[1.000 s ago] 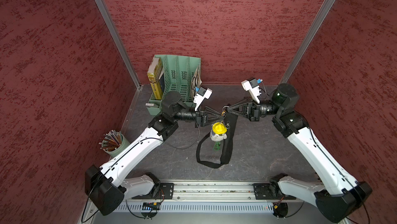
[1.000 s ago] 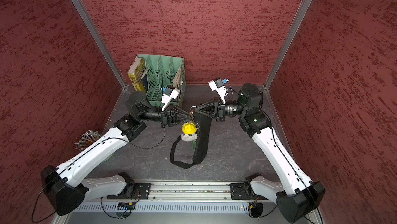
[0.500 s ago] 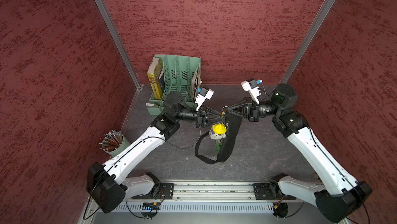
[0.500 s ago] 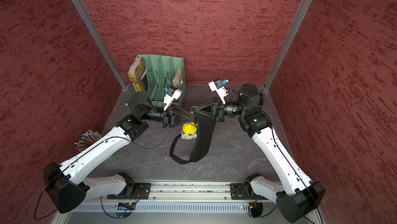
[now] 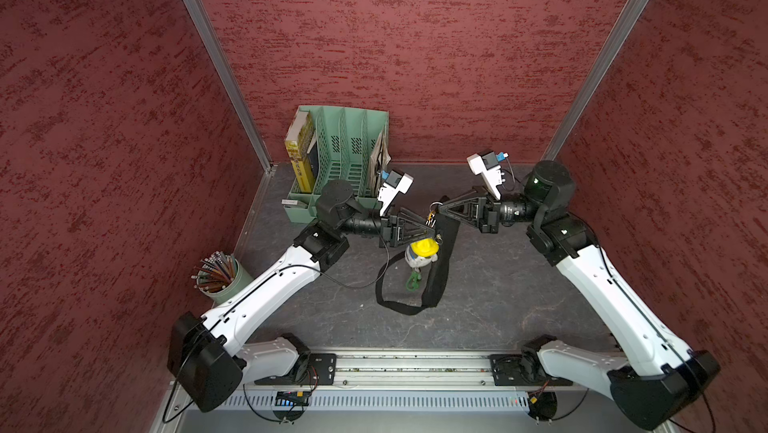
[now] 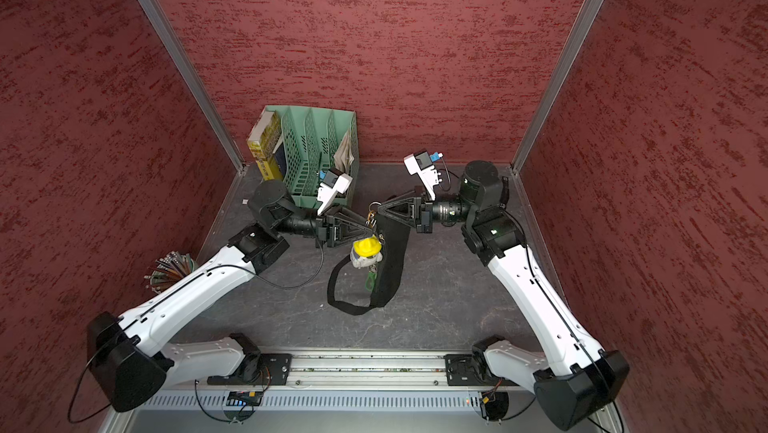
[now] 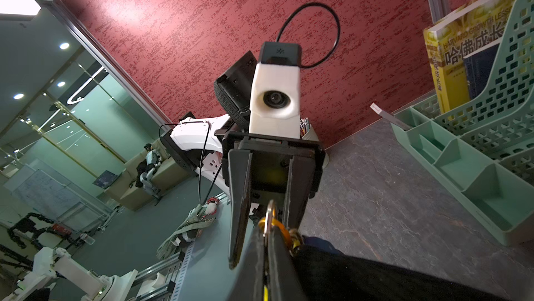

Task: Remove the decoration from the bag
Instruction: Remove the decoration item from the bag.

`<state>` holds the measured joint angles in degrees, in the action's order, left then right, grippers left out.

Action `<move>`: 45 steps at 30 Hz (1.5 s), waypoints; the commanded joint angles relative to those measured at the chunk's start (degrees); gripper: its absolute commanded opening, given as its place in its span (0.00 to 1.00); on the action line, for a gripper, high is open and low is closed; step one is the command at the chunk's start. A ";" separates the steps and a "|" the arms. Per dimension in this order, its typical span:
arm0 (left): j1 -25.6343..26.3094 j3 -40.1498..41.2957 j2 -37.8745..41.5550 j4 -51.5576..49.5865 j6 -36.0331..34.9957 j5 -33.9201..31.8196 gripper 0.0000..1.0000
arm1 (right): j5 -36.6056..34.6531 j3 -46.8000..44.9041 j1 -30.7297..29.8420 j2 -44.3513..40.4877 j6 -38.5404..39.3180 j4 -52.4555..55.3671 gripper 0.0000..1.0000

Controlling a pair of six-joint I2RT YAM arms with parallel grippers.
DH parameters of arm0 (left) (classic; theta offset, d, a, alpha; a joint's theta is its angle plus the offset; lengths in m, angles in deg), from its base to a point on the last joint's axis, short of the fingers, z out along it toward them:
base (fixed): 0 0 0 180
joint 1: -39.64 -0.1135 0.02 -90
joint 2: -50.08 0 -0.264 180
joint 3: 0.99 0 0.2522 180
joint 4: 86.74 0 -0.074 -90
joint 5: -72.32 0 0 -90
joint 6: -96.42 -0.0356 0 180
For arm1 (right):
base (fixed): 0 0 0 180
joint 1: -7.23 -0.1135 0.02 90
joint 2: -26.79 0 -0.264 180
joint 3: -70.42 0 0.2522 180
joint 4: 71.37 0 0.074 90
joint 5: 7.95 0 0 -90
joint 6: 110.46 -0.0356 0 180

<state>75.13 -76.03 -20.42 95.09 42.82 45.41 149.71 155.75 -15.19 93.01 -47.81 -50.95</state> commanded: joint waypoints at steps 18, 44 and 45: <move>-0.24 2.81 -0.21 7.46 5.00 -0.26 0.29 | 2.90 -1.80 -0.39 -1.60 0.90 -7.17 0.00; 0.02 3.18 2.43 5.47 3.49 -0.87 0.41 | 2.86 -1.47 -0.39 -1.44 2.51 -6.05 0.00; 0.02 3.15 2.59 5.53 3.84 -0.93 0.41 | 2.91 -1.25 -0.41 -1.18 2.63 -6.02 0.00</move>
<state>75.02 -73.56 -19.39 100.03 46.27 44.36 151.57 153.85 -15.19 92.57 -46.72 -55.19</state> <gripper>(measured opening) 0.411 0.064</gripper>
